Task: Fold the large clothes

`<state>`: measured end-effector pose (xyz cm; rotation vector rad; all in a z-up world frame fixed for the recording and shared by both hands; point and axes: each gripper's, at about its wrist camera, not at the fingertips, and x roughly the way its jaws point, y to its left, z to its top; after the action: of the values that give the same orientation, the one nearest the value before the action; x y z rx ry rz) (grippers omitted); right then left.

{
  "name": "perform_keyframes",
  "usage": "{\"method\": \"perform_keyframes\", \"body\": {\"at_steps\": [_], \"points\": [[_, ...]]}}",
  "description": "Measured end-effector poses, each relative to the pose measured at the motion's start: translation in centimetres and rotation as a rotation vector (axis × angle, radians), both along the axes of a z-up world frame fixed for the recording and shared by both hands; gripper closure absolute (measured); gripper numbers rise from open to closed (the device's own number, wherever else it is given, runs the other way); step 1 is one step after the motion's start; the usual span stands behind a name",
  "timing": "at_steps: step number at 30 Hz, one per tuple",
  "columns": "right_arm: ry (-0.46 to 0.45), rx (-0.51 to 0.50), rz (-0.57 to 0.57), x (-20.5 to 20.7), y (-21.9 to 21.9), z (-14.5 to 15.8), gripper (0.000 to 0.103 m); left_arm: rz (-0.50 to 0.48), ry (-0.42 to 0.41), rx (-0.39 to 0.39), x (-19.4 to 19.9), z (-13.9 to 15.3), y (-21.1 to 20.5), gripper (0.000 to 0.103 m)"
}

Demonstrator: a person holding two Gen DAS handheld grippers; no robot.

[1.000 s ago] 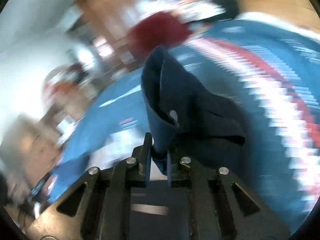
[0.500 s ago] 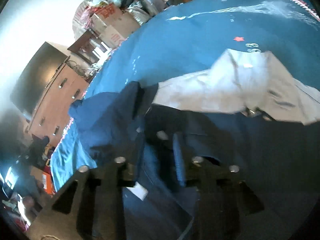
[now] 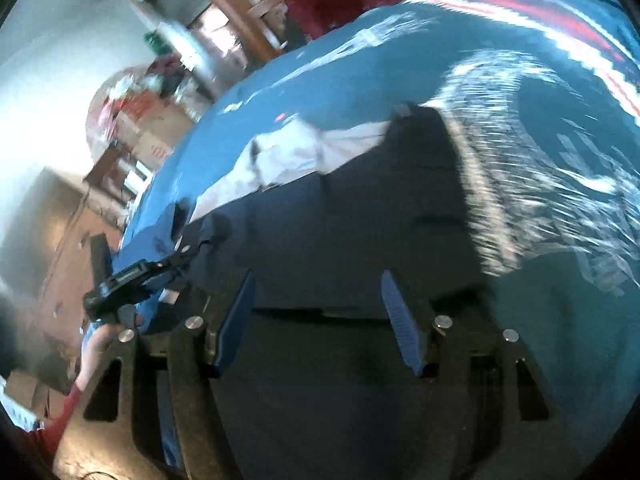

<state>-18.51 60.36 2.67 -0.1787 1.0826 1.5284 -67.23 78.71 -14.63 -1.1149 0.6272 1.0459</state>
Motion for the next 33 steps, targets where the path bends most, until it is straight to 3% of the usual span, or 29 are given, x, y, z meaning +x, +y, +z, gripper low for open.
{"method": "perform_keyframes", "body": {"at_steps": [2, 3, 4, 6, 7, 9, 10, 13, 15, 16, 19, 20, 22, 24, 27, 30, 33], "points": [[-0.009, 0.017, -0.082, 2.2, -1.5, 0.2, 0.039, 0.015, 0.028, 0.02, 1.0, -0.2, 0.8, 0.025], [-0.006, 0.02, -0.115, 2.9, -1.6, 0.1, 0.039, 0.018, 0.027, 0.024, 1.2, -0.2, 1.1, 0.03], [0.001, 0.015, -0.156, 4.0, -1.8, -0.1, 0.041, 0.019, 0.019, 0.029, 1.3, -0.3, 1.2, 0.055], [0.013, -0.005, -0.213, 6.0, -2.0, -0.7, 0.05, 0.041, 0.019, 0.067, 1.0, 0.6, 1.3, 0.082], [0.014, -0.011, -0.224, 6.7, -2.1, -1.0, 0.059, 0.049, 0.01, 0.091, 0.6, 1.4, 1.3, 0.086], [0.005, -0.023, -0.223, 7.2, -1.6, -1.4, 0.065, 0.075, -0.003, 0.152, -0.6, 2.9, 0.7, 0.087], [0.001, -0.026, -0.212, 7.1, -1.1, -1.7, 0.069, 0.103, 0.038, 0.183, -1.2, 3.1, 0.4, 0.088], [-0.015, -0.048, -0.171, 6.3, 0.8, -2.6, 0.072, 0.173, 0.033, 0.116, -3.5, 1.3, 1.3, 0.093], [-0.04, -0.096, -0.129, 5.6, 2.0, -3.9, 0.073, 0.143, 0.02, 0.056, -3.3, -0.1, 1.7, 0.094], [-0.045, -0.115, -0.118, 5.2, 2.7, -4.7, 0.072, 0.136, 0.034, 0.059, -2.9, -0.1, 1.6, 0.093], [-0.047, -0.181, -0.096, 4.6, 3.7, -7.2, 0.071, 0.09, -0.026, 0.092, -1.7, 1.6, -0.3, 0.09], [-0.046, -0.183, -0.099, 4.5, 3.6, -7.6, 0.071, 0.078, -0.052, 0.092, -1.5, 2.1, -0.8, 0.084], [-0.033, -0.16, -0.109, 4.6, 3.1, -7.4, 0.07, 0.071, -0.098, 0.09, -1.3, 2.6, -1.7, 0.04], [-0.019, -0.154, -0.115, 4.7, 2.8, -7.4, 0.069, 0.049, -0.107, 0.104, -0.9, 3.1, -2.3, 0.029], [-0.019, -0.153, -0.109, 4.8, 2.7, -7.4, 0.067, 0.023, -0.099, 0.083, 0.3, 2.6, -2.3, 0.029], [-0.028, -0.151, -0.098, 4.7, 2.8, -7.4, 0.063, 0.067, -0.106, 0.027, 0.1, 1.1, -1.3, 0.032], [-0.043, -0.149, -0.089, 4.3, 2.9, -7.6, 0.06, 0.099, -0.091, 0.01, 0.1, -0.2, -0.4, 0.041]]}}
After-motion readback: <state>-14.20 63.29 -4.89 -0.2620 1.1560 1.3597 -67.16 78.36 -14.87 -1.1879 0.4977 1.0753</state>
